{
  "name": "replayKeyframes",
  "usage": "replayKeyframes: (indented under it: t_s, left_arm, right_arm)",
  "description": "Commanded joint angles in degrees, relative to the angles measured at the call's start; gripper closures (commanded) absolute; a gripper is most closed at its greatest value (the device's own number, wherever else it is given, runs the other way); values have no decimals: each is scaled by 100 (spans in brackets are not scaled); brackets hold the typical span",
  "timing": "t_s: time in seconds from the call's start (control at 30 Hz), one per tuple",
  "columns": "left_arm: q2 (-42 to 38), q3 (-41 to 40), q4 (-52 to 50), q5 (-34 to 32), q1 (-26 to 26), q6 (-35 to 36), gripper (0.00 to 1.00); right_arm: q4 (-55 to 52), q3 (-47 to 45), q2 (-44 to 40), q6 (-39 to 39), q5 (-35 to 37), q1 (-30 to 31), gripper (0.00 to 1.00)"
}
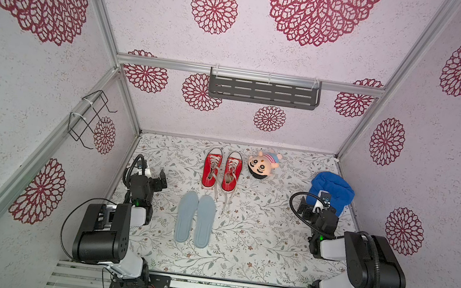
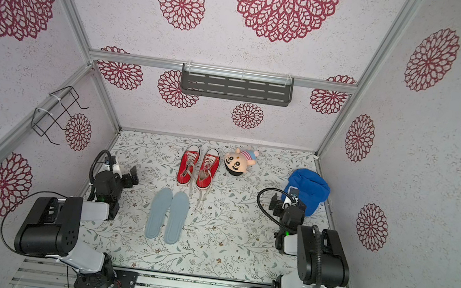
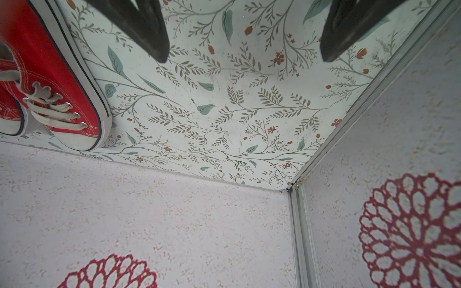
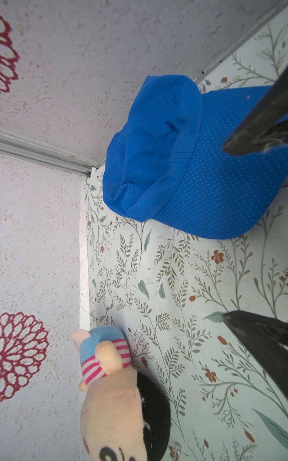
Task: Remove the insole from the shoe
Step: Reset both arms
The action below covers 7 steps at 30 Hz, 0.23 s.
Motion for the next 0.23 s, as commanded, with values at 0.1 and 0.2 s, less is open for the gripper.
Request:
replayKeyframes:
  t_s: [0.1,0.2]
  left_arm:
    - [-2,-16,43,-35,-1,43,3]
    - [-5,-9,44,-37,-2,44,2]
  right_arm:
    - [117,7,-84,48,89,7,1]
    - [126,-5,-85,45,89,10,1]
